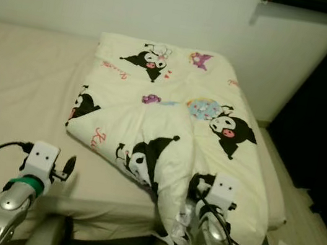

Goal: Clean up the room

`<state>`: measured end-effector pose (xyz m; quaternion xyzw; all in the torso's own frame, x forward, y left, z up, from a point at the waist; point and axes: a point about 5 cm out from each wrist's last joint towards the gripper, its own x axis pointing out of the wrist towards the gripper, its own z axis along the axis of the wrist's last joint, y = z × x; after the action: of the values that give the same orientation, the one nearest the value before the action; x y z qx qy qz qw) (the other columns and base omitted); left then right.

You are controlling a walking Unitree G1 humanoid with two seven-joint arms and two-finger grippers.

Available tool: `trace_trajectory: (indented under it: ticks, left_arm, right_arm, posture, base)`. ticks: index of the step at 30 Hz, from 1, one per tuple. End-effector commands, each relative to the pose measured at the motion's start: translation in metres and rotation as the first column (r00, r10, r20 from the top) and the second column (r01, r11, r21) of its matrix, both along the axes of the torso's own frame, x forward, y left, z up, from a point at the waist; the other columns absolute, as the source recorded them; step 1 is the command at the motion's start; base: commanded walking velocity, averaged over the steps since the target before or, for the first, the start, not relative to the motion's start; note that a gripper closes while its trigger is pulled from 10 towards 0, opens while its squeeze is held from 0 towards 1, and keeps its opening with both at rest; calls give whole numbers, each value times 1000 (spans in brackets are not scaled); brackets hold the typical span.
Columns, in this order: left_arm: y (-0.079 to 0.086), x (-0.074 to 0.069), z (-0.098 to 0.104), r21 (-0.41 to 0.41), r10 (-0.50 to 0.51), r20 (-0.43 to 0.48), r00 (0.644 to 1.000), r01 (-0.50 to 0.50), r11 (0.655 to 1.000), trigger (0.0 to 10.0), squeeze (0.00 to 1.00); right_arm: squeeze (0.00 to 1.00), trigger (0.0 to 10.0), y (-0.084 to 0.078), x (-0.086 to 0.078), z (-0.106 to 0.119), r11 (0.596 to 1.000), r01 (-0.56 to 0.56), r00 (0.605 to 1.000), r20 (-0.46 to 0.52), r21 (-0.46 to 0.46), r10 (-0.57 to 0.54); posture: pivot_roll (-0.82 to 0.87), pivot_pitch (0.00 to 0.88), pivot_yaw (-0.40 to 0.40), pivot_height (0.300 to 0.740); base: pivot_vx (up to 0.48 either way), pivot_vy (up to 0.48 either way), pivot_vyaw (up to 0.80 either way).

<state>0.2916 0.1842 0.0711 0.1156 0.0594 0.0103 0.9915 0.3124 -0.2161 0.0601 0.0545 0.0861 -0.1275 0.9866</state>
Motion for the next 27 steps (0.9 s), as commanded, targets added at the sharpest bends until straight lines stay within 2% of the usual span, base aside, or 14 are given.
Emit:
trace_trajectory:
  ticks: [1, 5, 7, 8, 9, 10, 13, 16, 21, 23, 24, 26, 27]
  left_arm:
    - [10, -2, 0, 9, 45, 7, 999, -45, 999, 10000, 0]
    - [19, -2, 3, 28, 83, 17, 996, -83, 996, 10000, 0]
    - [31, -3, 7, 45, 131, 34, 991, -132, 990, 10000, 0]
    - [31, -3, 7, 45, 131, 34, 991, -132, 990, 10000, 0]
    - [43, -6, 10, 64, 172, 48, 984, -174, 983, 10000, 0]
    - [46, -7, 11, 71, 184, 53, 982, -187, 980, 10000, 0]
    - [49, -7, 12, 76, 193, 56, 980, -197, 977, 10000, 0]
    - [62, -12, 14, 83, 246, 61, 967, -251, 965, 10000, 0]
    - [68, -13, 15, 88, 266, 62, 962, -271, 958, 10000, 0]
    - [76, -12, 20, 103, 276, 73, 958, -283, 954, 10000, 0]
    - [76, -12, 20, 103, 276, 73, 958, -283, 954, 10000, 0]
    - [85, -9, 26, 110, 296, 83, 952, -304, 946, 10000, 0]
    - [85, -9, 26, 110, 296, 83, 952, -304, 946, 10000, 0]
  right_arm:
    - [0, 10000, -12, 5, 4, 999, 34, 999, 3, -6, -34]
    - [0, 10000, -19, 14, 12, 999, 36, 999, 1, -17, -36]
    - [0, 10000, -23, 25, 21, 999, 30, 1000, -3, -24, -30]
    - [0, 10000, -23, 25, 21, 999, 30, 1000, -3, -24, -30]
    - [0, 10000, -21, 34, 28, 999, 7, 1000, -13, -31, -7]
    - [0, 10000, -19, 36, 30, 999, -6, 1000, -19, -34, 5]
    - [0, 10000, -18, 38, 31, 999, -16, 1000, -21, -37, 15]
    - [0, 10000, 1, 49, 33, 994, -102, 993, -72, -48, 98]
    - [0, 10000, 16, 54, 34, 986, -161, 984, -89, -55, 155]
    - [0, 10000, 45, 58, 32, 961, -269, 957, -128, -67, 259]
    - [0, 10000, 45, 58, 32, 961, -269, 957, -128, -67, 259]
    - [0, 10000, 80, 60, 32, 920, -391, 914, -133, -35, 383]
    - [0, 10000, 80, 60, 32, 920, -391, 914, -133, -35, 383]
  posture:
    - [35, 10, 0, 580]
    - [42, 22, -2, 580]
    - [50, 32, -5, 580]
    - [50, 32, -5, 580]
    - [56, 31, -5, 580]
    - [56, 31, -5, 580]
    - [56, 31, -5, 580]
    - [68, 47, -15, 580]
    - [68, 47, -15, 580]
    - [94, 52, -14, 580]
    - [94, 52, -14, 580]
    - [97, 46, -8, 580]
    - [97, 46, -8, 580]
  base:
    - [0, 0, 0]
    - [0, 0, 0]
    - [0, 0, 0]
    - [0, 0, 0]
    - [0, 0, 0]
    - [0, 0, 0]
    - [0, 0, 0]
    - [0, 0, 0]
    - [0, 0, 0]
    - [0, 0, 0]
    - [0, 0, 0]
    - [0, 0, 0]
    - [0, 0, 0]
